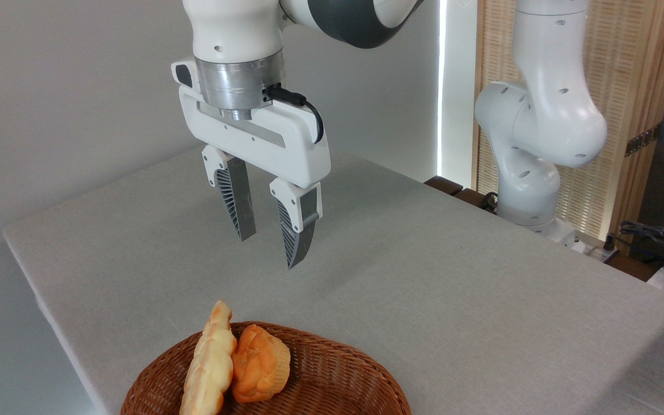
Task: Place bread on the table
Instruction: 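Lower the open gripper toward the elongated bread roll in the basket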
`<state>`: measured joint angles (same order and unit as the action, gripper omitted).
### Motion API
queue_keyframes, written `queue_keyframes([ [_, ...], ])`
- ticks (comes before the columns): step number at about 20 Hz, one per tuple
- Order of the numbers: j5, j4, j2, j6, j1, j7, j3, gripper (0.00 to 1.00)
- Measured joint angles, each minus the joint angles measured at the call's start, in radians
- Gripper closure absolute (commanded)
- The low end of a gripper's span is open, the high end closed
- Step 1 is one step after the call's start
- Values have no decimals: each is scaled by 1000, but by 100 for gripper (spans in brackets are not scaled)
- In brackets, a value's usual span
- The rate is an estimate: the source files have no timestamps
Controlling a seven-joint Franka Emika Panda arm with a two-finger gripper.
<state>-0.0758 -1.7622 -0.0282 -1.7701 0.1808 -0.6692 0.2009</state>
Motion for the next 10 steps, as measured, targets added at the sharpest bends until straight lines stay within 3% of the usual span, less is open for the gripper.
queue_keyframes([
  [10,-7,9,-3,-146,-10,-12,41,0],
])
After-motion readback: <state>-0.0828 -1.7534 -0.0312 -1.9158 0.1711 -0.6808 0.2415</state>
